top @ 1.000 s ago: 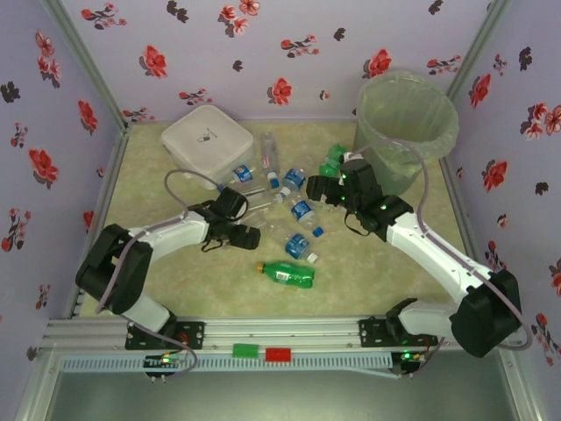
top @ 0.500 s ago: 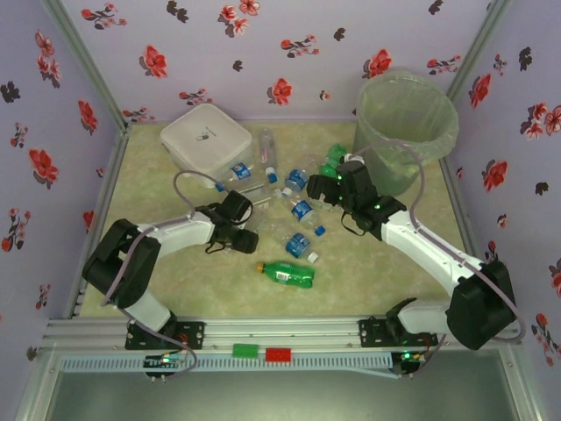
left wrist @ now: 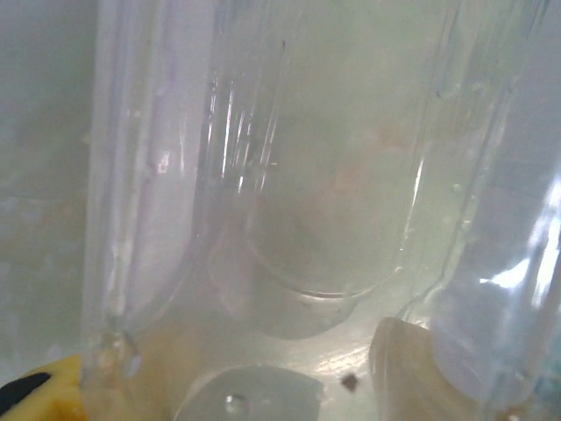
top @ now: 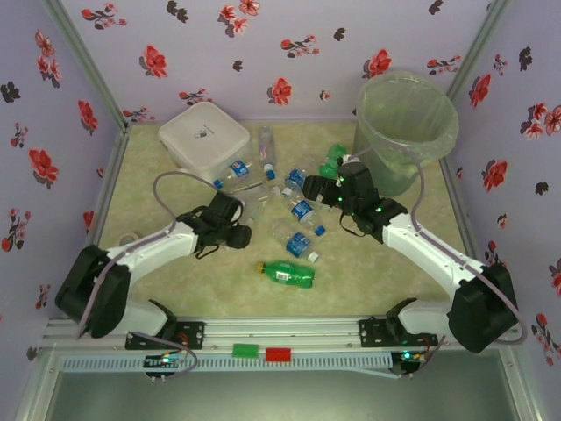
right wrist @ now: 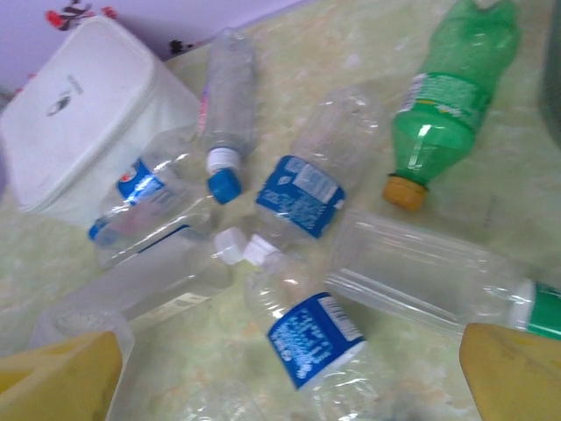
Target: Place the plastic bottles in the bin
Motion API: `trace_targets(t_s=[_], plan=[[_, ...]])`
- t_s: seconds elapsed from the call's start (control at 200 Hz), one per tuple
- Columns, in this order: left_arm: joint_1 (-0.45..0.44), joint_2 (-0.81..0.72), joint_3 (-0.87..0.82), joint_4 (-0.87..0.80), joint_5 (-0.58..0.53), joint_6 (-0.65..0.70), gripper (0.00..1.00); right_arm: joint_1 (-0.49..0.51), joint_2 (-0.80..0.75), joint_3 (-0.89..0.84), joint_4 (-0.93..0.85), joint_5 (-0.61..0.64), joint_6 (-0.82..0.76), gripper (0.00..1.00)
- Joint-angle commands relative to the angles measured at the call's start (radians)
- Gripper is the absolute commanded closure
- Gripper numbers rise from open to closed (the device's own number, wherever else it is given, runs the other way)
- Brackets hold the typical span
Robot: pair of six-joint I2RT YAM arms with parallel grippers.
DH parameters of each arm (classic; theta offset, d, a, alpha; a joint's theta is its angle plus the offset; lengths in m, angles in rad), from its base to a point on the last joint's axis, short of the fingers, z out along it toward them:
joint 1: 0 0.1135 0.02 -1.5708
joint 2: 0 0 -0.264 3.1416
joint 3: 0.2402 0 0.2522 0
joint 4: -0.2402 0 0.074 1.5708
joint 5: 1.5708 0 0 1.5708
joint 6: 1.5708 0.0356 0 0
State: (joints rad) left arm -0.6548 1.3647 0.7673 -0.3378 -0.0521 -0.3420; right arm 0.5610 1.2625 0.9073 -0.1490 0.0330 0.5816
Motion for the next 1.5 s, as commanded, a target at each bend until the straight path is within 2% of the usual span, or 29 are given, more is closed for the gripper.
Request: trace_targets(t_s=[0.0,0.095,0.3,0.495,0.765,1.23,1.495], plan=[[-0.002,-0.083,-0.019,0.047,0.014,-0.062,0.67,-0.002,0.001,-0.021,0.119,-0.14,0.013,0.0],[-0.002,-0.146,-0.029,0.097,0.057,-0.104,0.71,0.005,0.007,-0.032,0.194,-0.216,0.02,0.0],[-0.002,-0.214,-0.046,0.301,0.218,-0.203,0.73,0.031,0.008,-0.059,0.361,-0.34,0.051,0.0],[-0.006,-0.162,-0.04,0.508,0.33,-0.27,0.73,0.063,0.029,-0.045,0.416,-0.385,0.073,0.0],[-0.047,-0.055,0.026,0.586,0.422,-0.301,0.73,0.091,0.058,-0.068,0.547,-0.429,0.087,0.02],[-0.086,-0.066,0.003,0.631,0.445,-0.335,0.73,0.093,0.143,-0.034,0.541,-0.425,0.051,0.16],[-0.09,-0.059,-0.005,0.647,0.446,-0.333,0.71,0.093,0.184,-0.036,0.59,-0.429,0.094,0.32]])
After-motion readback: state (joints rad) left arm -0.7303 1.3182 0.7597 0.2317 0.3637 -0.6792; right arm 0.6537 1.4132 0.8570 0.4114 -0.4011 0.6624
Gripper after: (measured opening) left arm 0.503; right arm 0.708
